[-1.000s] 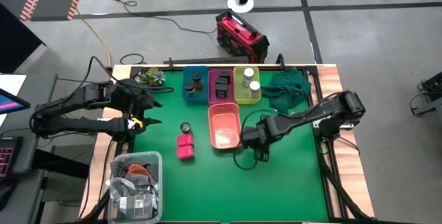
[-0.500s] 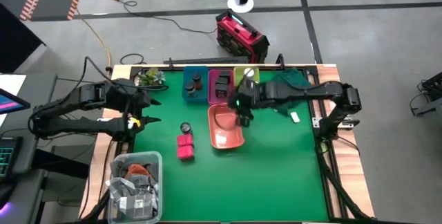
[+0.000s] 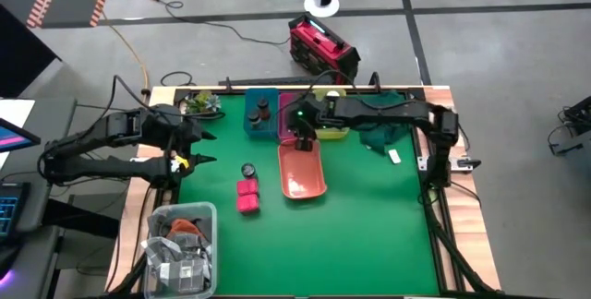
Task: Sort spices by type
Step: Put the black seasoning can into the pink bin
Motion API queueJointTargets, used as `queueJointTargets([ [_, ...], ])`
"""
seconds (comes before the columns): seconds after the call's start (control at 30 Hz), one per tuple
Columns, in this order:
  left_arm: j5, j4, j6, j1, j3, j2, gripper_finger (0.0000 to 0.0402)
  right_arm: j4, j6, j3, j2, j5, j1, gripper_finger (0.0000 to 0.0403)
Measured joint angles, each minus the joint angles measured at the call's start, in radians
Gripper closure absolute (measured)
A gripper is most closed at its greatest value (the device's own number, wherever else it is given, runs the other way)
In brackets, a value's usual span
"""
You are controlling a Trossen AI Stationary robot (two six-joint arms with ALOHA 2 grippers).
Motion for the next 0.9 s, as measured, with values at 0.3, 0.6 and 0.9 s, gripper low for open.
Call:
queueJointTargets([
  [0.3, -0.004, -0.001, -0.007, 0.000, 0.000, 0.000, 0.0100, 0.047, -0.063, 0.000, 0.059, -0.020, -0.050, 0.0240],
  [0.6, -0.010, -0.004, -0.033, 0.000, 0.000, 0.000, 0.0100, 0.063, -0.089, 0.002, 0.090, -0.032, -0.073, 0.0239],
  [0.9, -0.010, -0.008, -0.041, 0.000, 0.001, 0.000, 0.0100, 0.038, -0.081, 0.001, 0.127, -0.028, -0.076, 0.0225],
])
